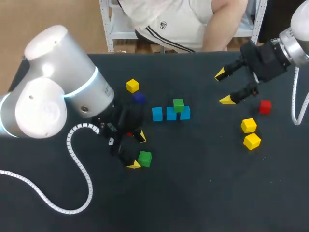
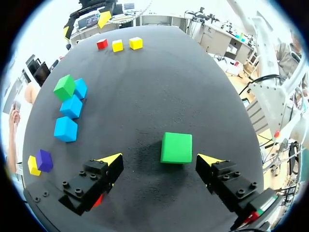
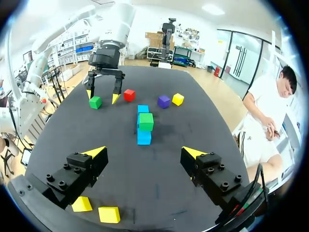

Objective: Place the blue cubes, place green cubes on the blue cubes, place the yellow cubes on the green cubes, then place the red cubes on the yellow cubes, and place purple cube on the red cubes.

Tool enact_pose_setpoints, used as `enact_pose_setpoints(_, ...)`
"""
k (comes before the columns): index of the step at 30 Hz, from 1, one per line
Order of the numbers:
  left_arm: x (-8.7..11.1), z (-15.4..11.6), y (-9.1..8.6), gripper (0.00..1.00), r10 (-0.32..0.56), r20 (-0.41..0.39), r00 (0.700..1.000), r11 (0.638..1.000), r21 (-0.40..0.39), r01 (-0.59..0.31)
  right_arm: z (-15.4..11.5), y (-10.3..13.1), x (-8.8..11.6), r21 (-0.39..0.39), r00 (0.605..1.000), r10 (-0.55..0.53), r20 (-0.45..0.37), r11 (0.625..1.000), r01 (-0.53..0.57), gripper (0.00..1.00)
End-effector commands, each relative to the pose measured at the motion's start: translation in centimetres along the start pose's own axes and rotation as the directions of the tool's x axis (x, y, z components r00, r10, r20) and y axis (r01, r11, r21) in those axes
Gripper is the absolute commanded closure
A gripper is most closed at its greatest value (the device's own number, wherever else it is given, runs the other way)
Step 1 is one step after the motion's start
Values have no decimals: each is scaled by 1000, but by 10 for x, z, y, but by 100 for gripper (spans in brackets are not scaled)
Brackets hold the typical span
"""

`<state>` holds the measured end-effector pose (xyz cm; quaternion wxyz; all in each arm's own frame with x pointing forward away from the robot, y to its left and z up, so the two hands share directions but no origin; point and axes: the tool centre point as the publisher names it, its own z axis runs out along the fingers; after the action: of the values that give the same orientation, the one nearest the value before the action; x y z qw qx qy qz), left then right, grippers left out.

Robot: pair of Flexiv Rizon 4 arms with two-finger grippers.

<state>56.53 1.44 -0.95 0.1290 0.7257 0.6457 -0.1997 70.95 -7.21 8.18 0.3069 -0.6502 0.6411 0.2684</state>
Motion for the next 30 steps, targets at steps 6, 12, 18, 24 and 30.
enact_pose_setpoints(6,1,4,5,0,-2,8,1000,1000,-7,2,0,1,0,2,1000,0,1,1000,0,0)
enact_pose_setpoints(12,0,7,8,0,5,14,1000,1000,-5,-5,0,1,0,2,1000,0,1,1000,0,0)
enact_pose_setpoints(18,1,11,11,11,5,21,1000,1000,-2,-5,0,1,0,2,1000,0,1,1000,0,0)
enact_pose_setpoints(24,2,13,12,58,1,25,1000,1000,1,-1,0,1,0,2,1000,0,1,1000,0,0)
enact_pose_setpoints(30,1,12,12,0,6,33,999,1000,-2,-6,0,1,0,2,1000,0,1,1000,0,0)
